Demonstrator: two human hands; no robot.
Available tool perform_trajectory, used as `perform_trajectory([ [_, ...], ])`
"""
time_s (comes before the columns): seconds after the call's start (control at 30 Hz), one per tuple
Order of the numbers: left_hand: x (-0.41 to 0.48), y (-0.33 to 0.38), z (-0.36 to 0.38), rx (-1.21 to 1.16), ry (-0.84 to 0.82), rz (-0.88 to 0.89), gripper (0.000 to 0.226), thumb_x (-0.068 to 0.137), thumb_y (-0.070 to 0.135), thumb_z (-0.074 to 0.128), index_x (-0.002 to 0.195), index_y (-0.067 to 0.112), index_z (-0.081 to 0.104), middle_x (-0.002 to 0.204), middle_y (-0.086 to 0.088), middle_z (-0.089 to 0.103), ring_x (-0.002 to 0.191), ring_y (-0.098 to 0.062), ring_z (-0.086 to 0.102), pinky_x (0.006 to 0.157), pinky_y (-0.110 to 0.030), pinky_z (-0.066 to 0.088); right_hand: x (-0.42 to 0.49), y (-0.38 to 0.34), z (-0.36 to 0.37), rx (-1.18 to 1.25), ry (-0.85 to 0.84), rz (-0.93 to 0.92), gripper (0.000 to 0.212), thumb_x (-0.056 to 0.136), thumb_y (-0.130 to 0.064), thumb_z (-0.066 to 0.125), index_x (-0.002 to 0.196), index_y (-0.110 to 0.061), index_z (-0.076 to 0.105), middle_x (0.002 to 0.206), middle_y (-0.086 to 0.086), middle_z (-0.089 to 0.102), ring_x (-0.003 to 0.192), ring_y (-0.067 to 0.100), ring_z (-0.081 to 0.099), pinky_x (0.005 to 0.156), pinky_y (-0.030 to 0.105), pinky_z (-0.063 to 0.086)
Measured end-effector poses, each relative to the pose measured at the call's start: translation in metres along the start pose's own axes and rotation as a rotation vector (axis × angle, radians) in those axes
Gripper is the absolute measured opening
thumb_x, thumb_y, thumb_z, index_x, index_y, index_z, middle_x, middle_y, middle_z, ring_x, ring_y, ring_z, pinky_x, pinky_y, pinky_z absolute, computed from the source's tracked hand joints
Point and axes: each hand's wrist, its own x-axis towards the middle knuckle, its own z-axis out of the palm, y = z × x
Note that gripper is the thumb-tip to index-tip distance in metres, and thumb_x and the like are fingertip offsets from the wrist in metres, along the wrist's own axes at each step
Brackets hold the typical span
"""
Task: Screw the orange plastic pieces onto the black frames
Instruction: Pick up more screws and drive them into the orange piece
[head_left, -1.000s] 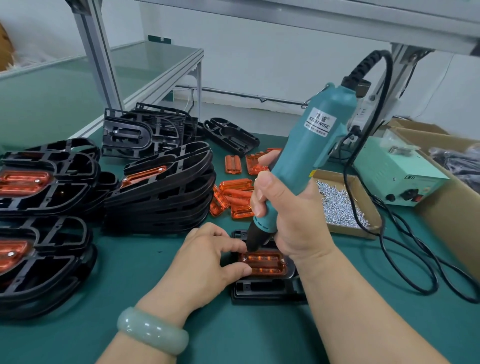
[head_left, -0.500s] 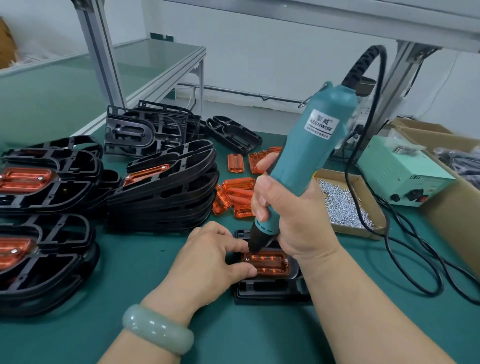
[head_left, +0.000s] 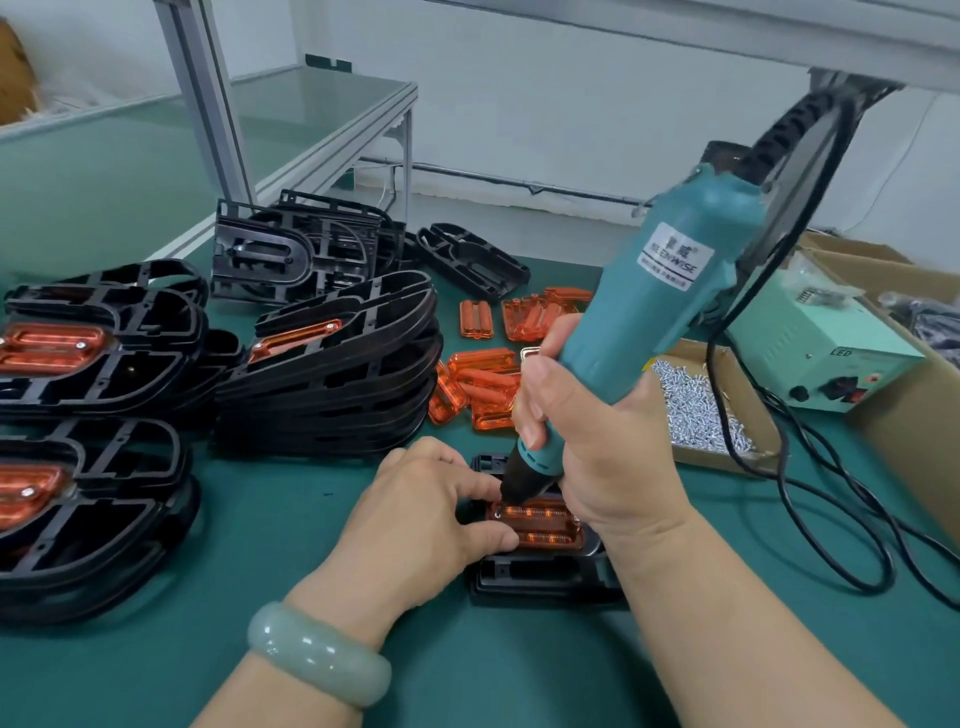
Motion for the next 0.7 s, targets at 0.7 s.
perform_trajectory([
  [0.7, -0.0007, 0.0003, -0.0028, 0.005, -0.042, 0.0, 0.036, 0.068, 0.052, 0.076, 0.103, 0.046, 0.067, 0.101, 0.023, 0.044, 0.105, -0.002, 0.035, 0.092, -0.022, 0.033, 0.0041, -0.0023, -0.0048, 0.017, 0.032, -0.001, 0.013, 0.078, -0.018, 0.065, 0.09, -0.019, 0.062, 0.055, -0.004, 0.051, 0.042, 0.016, 0.046, 0.051, 0.024, 0.042],
])
